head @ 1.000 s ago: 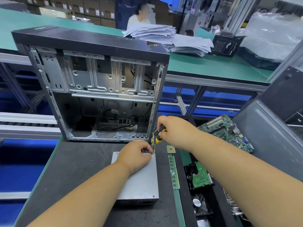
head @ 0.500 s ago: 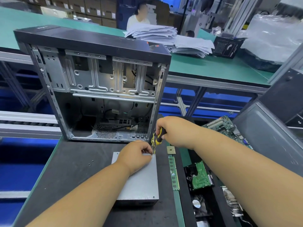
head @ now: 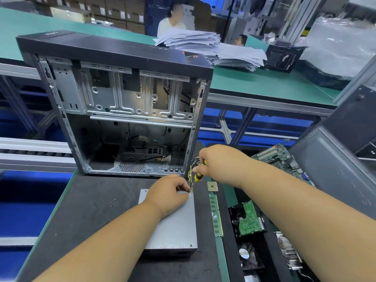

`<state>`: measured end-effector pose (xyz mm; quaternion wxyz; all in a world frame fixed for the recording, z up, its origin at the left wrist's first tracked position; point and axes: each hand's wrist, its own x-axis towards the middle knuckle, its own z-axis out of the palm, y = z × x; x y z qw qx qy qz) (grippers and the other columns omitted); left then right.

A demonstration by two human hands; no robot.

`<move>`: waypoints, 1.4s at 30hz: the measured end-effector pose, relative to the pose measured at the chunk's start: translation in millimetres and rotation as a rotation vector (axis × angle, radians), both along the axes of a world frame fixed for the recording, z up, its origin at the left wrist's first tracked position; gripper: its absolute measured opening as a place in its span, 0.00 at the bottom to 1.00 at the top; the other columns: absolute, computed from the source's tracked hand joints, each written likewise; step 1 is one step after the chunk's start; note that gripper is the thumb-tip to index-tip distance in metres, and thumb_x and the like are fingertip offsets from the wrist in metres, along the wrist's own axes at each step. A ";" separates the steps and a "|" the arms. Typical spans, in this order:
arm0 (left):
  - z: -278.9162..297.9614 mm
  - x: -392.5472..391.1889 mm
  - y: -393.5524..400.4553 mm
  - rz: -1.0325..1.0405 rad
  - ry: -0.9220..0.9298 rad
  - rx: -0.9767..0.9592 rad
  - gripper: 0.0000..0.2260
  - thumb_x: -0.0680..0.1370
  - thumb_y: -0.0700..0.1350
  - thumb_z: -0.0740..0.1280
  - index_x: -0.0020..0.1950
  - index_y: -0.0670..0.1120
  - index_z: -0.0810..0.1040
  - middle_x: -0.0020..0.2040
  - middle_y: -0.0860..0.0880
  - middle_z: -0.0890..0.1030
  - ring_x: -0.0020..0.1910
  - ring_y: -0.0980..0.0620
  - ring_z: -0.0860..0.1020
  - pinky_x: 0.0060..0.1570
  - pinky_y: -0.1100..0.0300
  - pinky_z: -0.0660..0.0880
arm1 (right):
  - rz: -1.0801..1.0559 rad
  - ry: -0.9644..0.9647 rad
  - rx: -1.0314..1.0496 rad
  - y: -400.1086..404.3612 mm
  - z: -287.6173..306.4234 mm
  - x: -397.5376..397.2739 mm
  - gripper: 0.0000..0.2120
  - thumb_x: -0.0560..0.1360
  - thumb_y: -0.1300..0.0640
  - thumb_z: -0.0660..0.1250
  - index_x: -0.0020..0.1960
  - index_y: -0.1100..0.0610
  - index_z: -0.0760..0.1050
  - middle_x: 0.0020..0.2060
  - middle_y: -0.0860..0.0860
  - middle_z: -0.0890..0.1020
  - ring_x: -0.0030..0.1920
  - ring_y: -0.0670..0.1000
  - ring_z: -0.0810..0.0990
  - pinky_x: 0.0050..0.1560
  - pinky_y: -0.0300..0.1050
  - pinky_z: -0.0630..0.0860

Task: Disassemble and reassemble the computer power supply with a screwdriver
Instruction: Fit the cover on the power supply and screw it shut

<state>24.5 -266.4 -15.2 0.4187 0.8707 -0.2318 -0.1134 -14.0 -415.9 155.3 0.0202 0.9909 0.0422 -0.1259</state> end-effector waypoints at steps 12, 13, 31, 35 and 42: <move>1.8 -2.2 -0.6 0.009 0.013 -0.015 0.05 0.70 0.47 0.72 0.41 0.59 0.82 0.44 0.58 0.80 0.45 0.63 0.77 0.45 0.65 0.75 | -0.036 -0.113 -0.021 -5.1 -9.4 8.3 0.14 0.81 0.41 0.57 0.47 0.52 0.67 0.32 0.46 0.69 0.32 0.44 0.66 0.28 0.42 0.58; 2.1 -2.3 -0.4 0.009 0.005 -0.008 0.06 0.70 0.47 0.72 0.42 0.59 0.82 0.44 0.59 0.80 0.44 0.63 0.77 0.45 0.65 0.75 | -0.040 -0.127 -0.011 -6.2 -9.5 8.5 0.14 0.81 0.42 0.58 0.47 0.52 0.67 0.32 0.46 0.69 0.31 0.44 0.65 0.28 0.42 0.58; 1.3 -1.0 -1.4 0.017 -0.009 0.031 0.08 0.69 0.48 0.71 0.37 0.62 0.78 0.44 0.59 0.79 0.44 0.62 0.76 0.41 0.66 0.72 | -0.039 -0.138 0.045 -10.4 -17.4 8.5 0.15 0.81 0.41 0.59 0.46 0.53 0.68 0.31 0.47 0.70 0.31 0.45 0.67 0.28 0.43 0.59; 1.8 -1.5 -1.3 0.016 0.001 0.015 0.07 0.68 0.48 0.71 0.38 0.61 0.78 0.44 0.59 0.79 0.44 0.62 0.76 0.43 0.65 0.73 | -0.035 -0.138 0.033 -10.9 -20.8 7.7 0.14 0.81 0.41 0.59 0.46 0.52 0.67 0.31 0.46 0.70 0.31 0.44 0.67 0.28 0.43 0.58; 0.4 -1.0 -1.1 0.020 -0.001 0.019 0.06 0.68 0.48 0.71 0.40 0.61 0.80 0.44 0.60 0.79 0.44 0.62 0.76 0.44 0.63 0.75 | -0.020 -0.112 0.025 -9.4 -18.2 7.3 0.13 0.81 0.42 0.59 0.47 0.51 0.67 0.32 0.46 0.69 0.31 0.44 0.66 0.28 0.43 0.59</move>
